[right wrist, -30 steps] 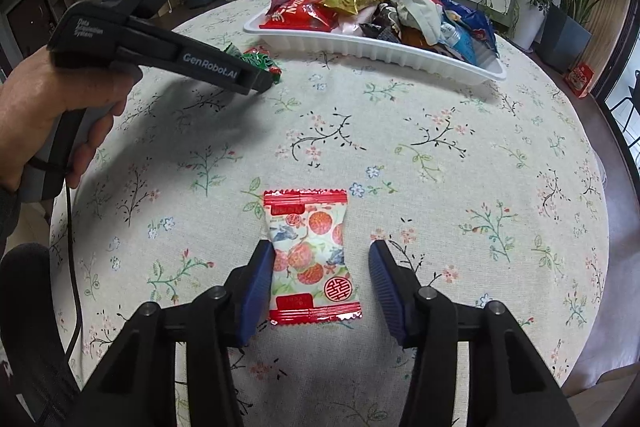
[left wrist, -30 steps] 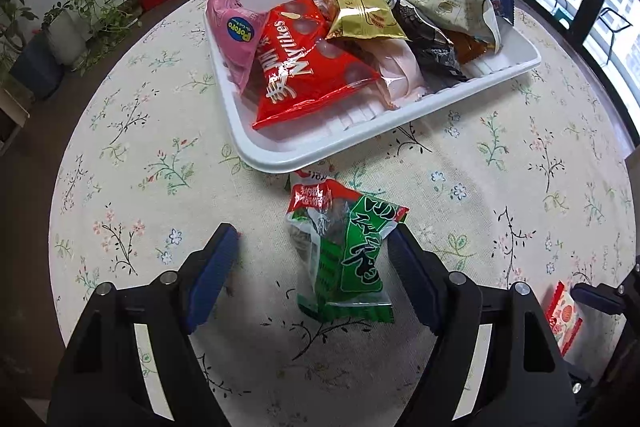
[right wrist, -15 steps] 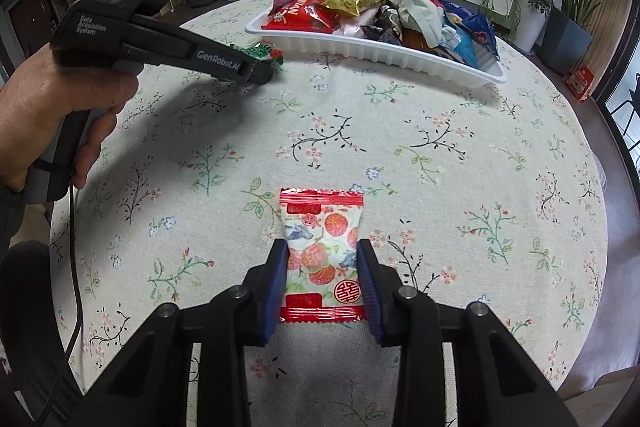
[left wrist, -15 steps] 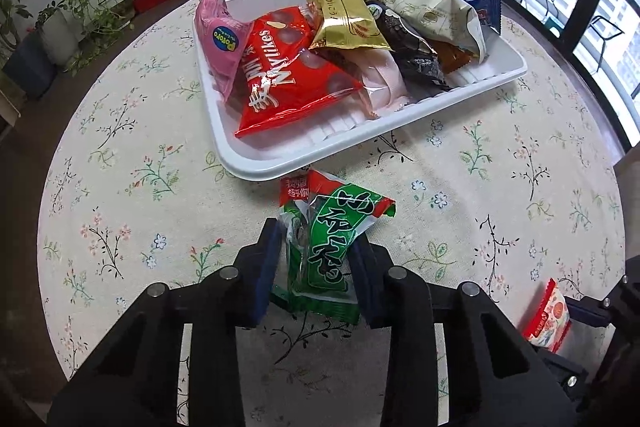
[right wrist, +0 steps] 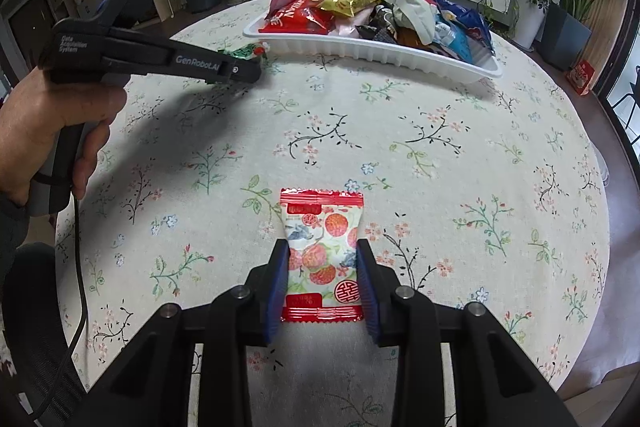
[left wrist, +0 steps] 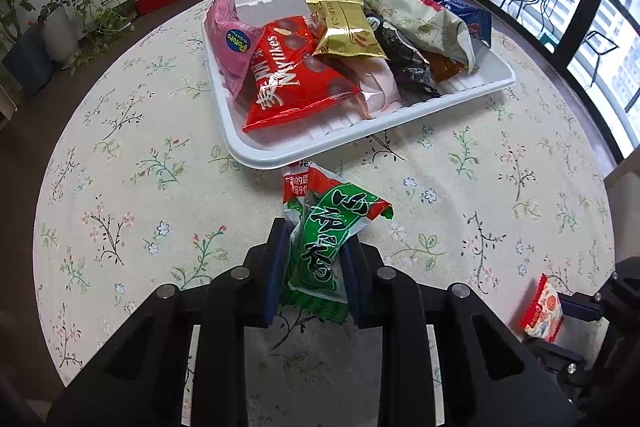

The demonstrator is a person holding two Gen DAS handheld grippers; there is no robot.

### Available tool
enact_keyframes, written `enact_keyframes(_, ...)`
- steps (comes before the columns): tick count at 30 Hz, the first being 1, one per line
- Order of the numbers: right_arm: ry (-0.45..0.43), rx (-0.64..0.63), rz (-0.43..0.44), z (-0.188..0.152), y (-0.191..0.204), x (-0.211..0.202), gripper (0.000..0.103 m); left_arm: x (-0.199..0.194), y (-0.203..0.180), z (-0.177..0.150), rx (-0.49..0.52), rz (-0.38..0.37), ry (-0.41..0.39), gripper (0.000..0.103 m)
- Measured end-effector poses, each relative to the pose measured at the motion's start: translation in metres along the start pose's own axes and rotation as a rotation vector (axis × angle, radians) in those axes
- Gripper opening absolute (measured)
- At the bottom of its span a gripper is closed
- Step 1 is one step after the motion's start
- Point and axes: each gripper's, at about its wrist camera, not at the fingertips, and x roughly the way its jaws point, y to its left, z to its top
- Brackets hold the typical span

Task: Organize snacks
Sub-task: 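Carry the green bag and white-and-red pouch over the tray with both tools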

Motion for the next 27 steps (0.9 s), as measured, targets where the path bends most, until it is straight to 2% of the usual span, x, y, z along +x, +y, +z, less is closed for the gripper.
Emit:
enact_keyframes(6, -0.003, 0.025, 0.017, -0.003, -0.007, -0.004, 0.035, -0.033, 0.003, -0.025, -0.04, -0.051, -0.043, 0.023)
enact_keyframes(13, -0.035, 0.077, 0.027, 0.005, -0.029, -0.021, 0.034, -0.074, 0.002, -0.031, -0.087, -0.136, -0.113, 0.023)
enact_keyframes(19, -0.088, 0.128, 0.016, 0.03, -0.063, -0.042, 0.034, -0.101, 0.004, -0.006, -0.114, -0.179, -0.17, 0.023)
enact_keyframes(23, -0.134, 0.143, 0.015, 0.062, -0.086, -0.056, 0.034, -0.113, 0.005, 0.024, -0.124, -0.198, -0.206, 0.023)
enact_keyframes(27, -0.183, 0.128, 0.01, 0.109, -0.099, -0.069, 0.034, -0.118, 0.009, 0.057, -0.149, -0.21, -0.234, 0.023)
